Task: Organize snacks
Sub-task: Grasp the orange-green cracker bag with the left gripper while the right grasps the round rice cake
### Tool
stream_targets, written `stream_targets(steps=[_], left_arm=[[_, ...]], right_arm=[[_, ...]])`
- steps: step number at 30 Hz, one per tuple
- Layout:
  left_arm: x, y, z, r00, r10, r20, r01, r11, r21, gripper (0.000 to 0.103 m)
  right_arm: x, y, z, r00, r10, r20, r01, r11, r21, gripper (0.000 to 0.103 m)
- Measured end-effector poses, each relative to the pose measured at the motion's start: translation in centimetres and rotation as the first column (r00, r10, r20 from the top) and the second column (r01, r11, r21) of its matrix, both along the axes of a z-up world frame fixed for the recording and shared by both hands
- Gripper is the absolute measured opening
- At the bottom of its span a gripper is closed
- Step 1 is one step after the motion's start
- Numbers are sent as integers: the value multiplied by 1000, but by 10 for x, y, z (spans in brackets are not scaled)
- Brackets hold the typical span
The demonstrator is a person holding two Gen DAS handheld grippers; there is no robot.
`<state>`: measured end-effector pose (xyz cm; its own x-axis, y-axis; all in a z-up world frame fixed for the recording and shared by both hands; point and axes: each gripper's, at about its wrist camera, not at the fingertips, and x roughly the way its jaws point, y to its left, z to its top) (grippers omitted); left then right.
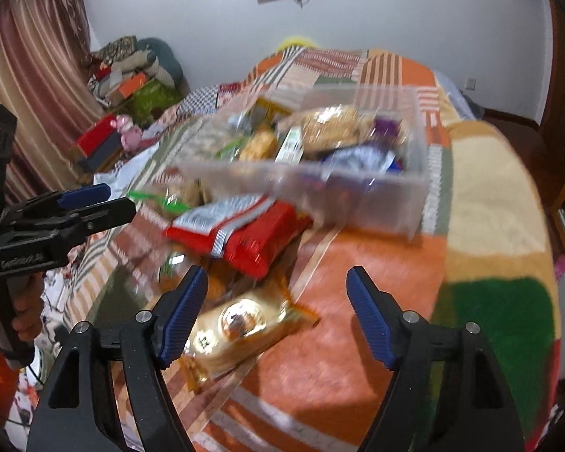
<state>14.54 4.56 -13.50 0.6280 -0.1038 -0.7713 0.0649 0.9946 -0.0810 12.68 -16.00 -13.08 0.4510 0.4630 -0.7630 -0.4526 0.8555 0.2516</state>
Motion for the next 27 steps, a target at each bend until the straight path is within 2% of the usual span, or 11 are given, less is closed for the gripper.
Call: stream_targets(steps=[7, 10, 14, 22, 27], left_arm=[[-14, -4, -22, 999, -11, -45, 10, 1000, -27, 77], [-14, -10, -27, 998, -24, -59, 21, 999, -47, 77], [-8, -22, -31, 996, -51, -71, 46, 997, -69, 77], [18, -45, -50, 989, -78, -124, 66, 993, -100, 77], [31, -54, -64, 986, -73, -151, 57, 993, -107, 77]], right_arm=[[-1, 17, -26, 997, 6, -79, -7, 1000, -15, 77], [-2, 20, -31, 997, 15, -80, -19, 999, -44, 77], [-3, 4, -30, 997, 8, -73, -12, 998, -63, 77], [-5, -43, -22, 996, -79, -38, 73, 989, -128, 77], [-11, -58, -15, 992, -110, -66, 106, 992, -70, 77]])
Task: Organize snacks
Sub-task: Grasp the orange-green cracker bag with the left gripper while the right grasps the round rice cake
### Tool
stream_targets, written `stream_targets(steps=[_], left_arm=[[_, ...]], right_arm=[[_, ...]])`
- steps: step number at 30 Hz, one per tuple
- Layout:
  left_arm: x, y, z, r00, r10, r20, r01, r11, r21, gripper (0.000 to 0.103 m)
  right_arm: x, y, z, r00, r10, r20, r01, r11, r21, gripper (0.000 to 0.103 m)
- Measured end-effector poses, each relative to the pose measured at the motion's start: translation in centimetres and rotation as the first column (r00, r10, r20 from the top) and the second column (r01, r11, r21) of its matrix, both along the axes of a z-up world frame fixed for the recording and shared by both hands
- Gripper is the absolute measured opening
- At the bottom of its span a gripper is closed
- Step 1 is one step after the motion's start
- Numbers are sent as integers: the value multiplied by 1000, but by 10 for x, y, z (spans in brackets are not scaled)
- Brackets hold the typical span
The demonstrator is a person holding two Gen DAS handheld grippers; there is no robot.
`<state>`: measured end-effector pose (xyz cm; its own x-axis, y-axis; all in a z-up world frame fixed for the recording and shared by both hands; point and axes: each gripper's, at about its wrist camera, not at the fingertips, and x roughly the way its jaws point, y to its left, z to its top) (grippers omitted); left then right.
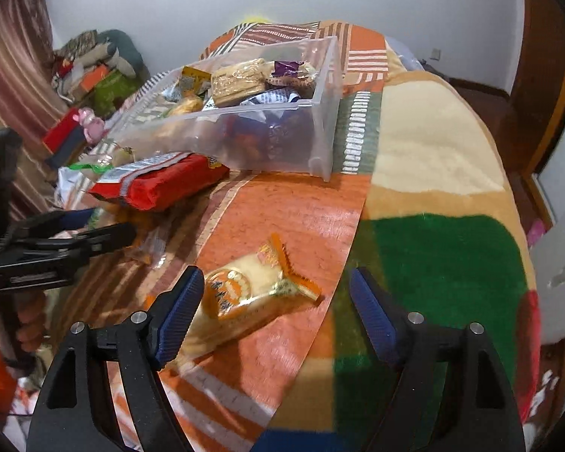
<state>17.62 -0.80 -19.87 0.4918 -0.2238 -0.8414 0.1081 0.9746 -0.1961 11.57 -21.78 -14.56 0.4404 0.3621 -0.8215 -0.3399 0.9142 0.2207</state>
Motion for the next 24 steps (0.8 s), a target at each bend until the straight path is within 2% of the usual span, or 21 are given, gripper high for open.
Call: stream_targets(steps=[6, 13, 16, 19, 24], left_arm=[[-2, 0, -8, 1000, 7, 5, -7, 1000, -30, 70], [-27, 9, -2, 1000, -3, 27, 4, 999, -42, 62], [-39, 14, 1, 999, -2, 32, 3, 999, -36, 60], [-51, 19, 4, 999, 4, 45, -3, 1000, -25, 59], [-65, 26, 16, 997, 13, 77, -13, 1000, -8, 58]], right_arm=[[-12, 13, -8, 997, 54, -54, -51, 997, 60, 77], [7, 30, -18, 995, 62, -83, -53, 993, 105, 77], [13, 40, -20, 994, 71, -78, -63, 994, 93, 77], [12, 52, -22, 995, 92, -46, -90, 995, 42, 77], [1, 59, -21, 989, 146, 7, -145, 988, -49, 53]])
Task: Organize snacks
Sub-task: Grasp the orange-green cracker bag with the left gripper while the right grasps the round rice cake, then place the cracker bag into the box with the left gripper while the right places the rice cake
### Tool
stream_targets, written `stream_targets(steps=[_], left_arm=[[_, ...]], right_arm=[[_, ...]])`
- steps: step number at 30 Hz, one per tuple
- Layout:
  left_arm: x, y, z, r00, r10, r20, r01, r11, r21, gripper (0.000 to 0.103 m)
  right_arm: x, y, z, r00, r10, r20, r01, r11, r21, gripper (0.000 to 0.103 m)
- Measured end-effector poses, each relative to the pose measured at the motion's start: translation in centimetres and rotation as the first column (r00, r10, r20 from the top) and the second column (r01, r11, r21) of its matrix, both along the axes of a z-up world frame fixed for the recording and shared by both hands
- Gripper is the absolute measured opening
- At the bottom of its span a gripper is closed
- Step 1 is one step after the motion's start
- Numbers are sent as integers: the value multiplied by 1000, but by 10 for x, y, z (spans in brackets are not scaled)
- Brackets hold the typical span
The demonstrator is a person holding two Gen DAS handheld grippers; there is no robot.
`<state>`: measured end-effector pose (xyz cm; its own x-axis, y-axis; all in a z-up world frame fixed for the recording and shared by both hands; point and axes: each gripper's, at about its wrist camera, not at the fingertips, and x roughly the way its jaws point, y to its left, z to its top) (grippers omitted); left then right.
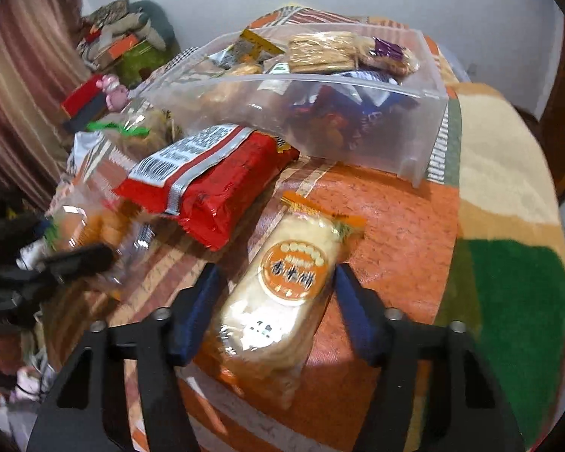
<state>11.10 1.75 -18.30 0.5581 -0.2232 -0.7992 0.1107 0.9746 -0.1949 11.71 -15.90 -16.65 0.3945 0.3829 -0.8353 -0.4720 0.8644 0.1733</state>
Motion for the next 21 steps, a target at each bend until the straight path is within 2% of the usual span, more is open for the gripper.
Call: stream_targets(steps=[2, 4, 12, 21], left_arm=[[-4, 2, 7, 1000, 6, 16, -6, 1000, 6, 57], [-6, 6, 14, 999, 13, 34, -13, 1000, 1, 57], [-7, 10, 46, 993, 25, 113, -25, 1000, -3, 57], [16, 7, 84, 977, 35, 209, -33, 999, -12, 57]], right_arm=[[-2, -7, 2, 1000, -7, 4, 7, 1000, 2, 38], [0, -14, 4, 1000, -18, 0, 18, 1000, 9, 32], [-2, -44, 26, 996, -83, 41, 80, 995, 62, 32], [3, -49, 74, 980, -113, 162, 92, 987, 133, 32]])
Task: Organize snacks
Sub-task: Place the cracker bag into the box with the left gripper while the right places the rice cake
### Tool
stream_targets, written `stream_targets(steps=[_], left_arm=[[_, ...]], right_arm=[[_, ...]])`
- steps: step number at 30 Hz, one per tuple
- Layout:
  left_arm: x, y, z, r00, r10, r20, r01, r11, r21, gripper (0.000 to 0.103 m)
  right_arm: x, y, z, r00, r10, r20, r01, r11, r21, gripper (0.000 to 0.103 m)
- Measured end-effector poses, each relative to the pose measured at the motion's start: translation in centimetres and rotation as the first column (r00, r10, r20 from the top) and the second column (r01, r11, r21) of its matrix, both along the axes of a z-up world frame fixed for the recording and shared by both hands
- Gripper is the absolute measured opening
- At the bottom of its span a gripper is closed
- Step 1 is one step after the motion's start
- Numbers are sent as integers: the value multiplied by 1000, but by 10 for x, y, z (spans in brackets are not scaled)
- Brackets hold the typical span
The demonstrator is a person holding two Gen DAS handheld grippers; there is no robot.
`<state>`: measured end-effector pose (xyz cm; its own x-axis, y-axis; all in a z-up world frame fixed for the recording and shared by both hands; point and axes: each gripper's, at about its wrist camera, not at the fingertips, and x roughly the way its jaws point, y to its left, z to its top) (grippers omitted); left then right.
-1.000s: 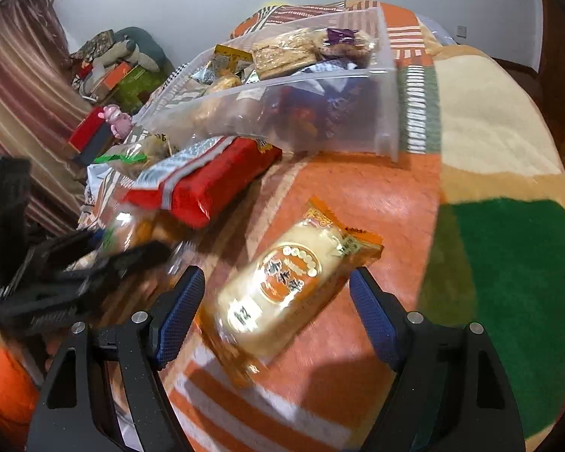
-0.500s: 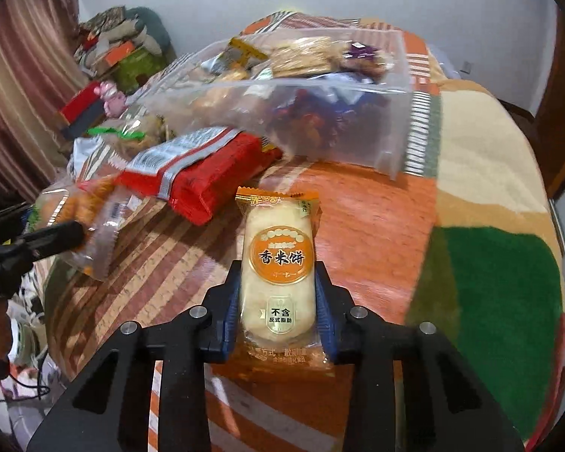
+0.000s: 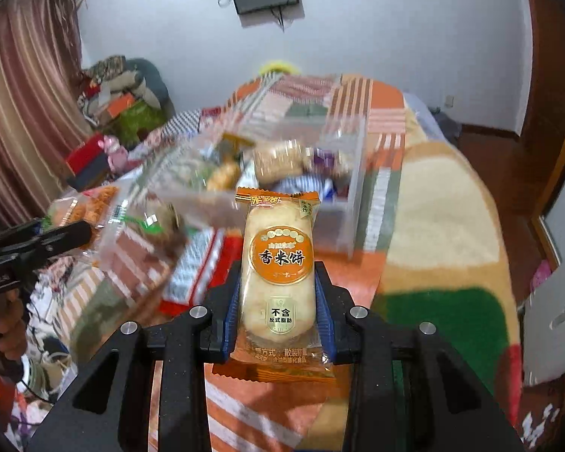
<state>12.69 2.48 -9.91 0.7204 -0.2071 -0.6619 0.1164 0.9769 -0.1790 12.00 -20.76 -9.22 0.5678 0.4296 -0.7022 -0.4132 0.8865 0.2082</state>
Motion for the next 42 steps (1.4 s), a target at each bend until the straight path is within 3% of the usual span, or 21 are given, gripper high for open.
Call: stream_targets(steps=[9, 16, 24, 39, 42], left_arm=[[39, 4, 16, 999, 15, 35, -15, 1000, -7, 57], [73, 13, 8, 999, 40, 17, -40, 999, -8, 57], [111, 21, -10, 998, 58, -33, -59, 998, -28, 57], [160, 22, -43, 993, 64, -101, -64, 998, 0, 58], [166, 27, -48, 990, 64, -123, -68, 997, -26, 59]], right_arm=[[20, 17, 26, 996, 0, 86, -4, 998, 55, 32], [47, 31, 30, 995, -5, 103, -4, 996, 92, 32], [77, 54, 22, 997, 8, 77, -17, 993, 118, 32], [114, 94, -8, 999, 36, -5, -35, 995, 92, 32], [119, 95, -14, 999, 39, -26, -36, 995, 91, 33]])
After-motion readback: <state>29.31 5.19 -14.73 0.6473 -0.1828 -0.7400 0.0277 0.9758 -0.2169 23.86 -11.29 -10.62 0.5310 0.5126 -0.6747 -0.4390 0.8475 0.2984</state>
